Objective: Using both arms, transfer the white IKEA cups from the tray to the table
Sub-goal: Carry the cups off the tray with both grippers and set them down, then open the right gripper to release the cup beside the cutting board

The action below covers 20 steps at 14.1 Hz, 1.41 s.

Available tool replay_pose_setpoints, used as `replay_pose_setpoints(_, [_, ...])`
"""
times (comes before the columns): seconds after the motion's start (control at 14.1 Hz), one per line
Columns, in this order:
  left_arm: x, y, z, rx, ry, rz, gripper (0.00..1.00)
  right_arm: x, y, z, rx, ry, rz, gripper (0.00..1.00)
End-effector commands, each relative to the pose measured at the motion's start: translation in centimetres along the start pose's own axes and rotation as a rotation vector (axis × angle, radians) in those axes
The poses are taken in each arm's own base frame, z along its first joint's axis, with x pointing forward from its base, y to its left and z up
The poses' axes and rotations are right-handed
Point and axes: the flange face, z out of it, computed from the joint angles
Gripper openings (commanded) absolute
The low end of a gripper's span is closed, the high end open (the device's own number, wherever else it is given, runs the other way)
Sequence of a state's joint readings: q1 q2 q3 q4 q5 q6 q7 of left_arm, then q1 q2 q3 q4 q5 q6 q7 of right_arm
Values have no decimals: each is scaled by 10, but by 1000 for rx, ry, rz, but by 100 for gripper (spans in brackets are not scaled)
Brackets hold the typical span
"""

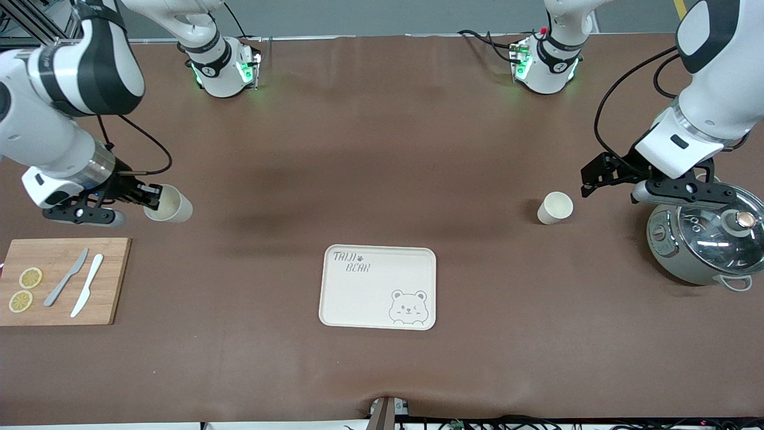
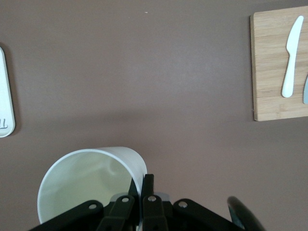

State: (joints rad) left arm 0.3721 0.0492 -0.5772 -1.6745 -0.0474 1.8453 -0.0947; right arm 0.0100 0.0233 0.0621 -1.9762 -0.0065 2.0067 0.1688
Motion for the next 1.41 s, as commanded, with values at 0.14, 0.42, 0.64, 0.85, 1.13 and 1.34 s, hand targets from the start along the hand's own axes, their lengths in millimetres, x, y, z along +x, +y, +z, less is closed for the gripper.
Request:
replay_pose_setpoints(0.14, [4, -1, -11, 16, -14, -9, 100, -26, 14, 51, 14, 82, 4, 0])
replay_pose_setpoints(0.42, [-1, -9, -13, 32, -38, -12, 100, -26, 20, 83, 26, 153, 15, 0])
replay_pose_setpoints(0.64, [-5, -9, -10, 67, -65, -3, 100, -17, 24, 112, 34, 177, 19, 0])
replay_pose_setpoints(0.85, [-7, -17, -9, 75, -73, 15, 100, -8, 26, 142, 41, 199, 26, 0])
replay_pose_setpoints(1.13, [-7, -26, -8, 78, -76, 8, 100, -1, 25, 186, 49, 205, 29, 0])
replay_pose_setpoints(1.34, [-5, -27, -9, 78, -73, 8, 100, 1, 25, 211, 53, 198, 33, 0])
